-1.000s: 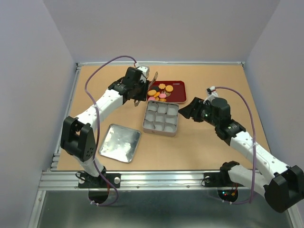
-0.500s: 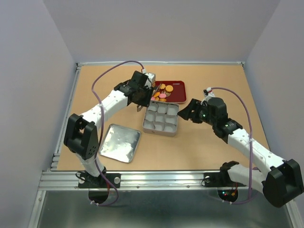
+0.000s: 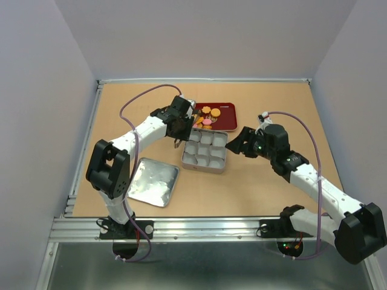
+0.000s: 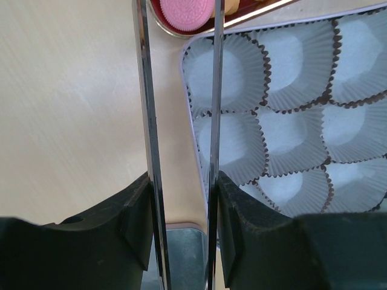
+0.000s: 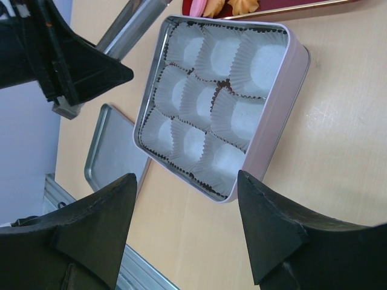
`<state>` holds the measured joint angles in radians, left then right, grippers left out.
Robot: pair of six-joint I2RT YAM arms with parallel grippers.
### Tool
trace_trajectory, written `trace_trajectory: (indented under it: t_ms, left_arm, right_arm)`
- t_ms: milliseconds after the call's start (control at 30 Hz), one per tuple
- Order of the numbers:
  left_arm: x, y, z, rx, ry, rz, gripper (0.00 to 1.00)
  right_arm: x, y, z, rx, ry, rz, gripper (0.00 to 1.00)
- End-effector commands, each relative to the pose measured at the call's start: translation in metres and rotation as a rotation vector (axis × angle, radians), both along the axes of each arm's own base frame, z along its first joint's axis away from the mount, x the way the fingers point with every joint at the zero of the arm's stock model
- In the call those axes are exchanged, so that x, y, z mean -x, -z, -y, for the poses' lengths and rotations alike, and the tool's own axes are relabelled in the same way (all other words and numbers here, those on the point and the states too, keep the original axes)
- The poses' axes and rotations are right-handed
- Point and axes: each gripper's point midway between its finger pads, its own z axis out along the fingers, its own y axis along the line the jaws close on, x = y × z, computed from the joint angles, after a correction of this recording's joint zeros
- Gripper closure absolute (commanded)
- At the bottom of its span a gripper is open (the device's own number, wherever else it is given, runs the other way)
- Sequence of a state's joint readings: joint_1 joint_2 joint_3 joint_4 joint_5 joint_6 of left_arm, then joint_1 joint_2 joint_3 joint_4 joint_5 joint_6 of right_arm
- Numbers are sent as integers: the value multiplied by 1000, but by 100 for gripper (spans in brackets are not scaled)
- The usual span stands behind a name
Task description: Pack the cookies
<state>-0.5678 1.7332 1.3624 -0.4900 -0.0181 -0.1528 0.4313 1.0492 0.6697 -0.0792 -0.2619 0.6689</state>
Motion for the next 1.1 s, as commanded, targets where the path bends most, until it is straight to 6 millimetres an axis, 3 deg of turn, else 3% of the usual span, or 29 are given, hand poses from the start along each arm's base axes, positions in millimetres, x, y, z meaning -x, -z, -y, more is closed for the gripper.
trace_trajectory:
  t_ms: [0,200,333,667,767,867,1067]
  left_arm:
    - [0,9,-6,-19,-35,0,51]
    - [8,23,-3,-16,-9,-54,51]
    - [15,20,6,35,30,-74,51]
    - [4,4,-24,-82,-91,0,58]
    - [2,2,-28,-111,-99,3,62]
    - [1,1,-28,-116,-96,4,78]
    - [1,-21,-19,-54,-82,36,82]
  right_arm:
    - [3,-5,2,-7,-8,27,27]
    - [5,-1,3,-4,-3,19,27]
    - [5,5,4,3,-3,5,27]
    - [4,5,2,2,-3,1,27]
    - [4,6,3,2,-1,-3,27]
    - [4,5,2,-3,-2,-3,27]
    - [5,6,2,-5,-2,-9,27]
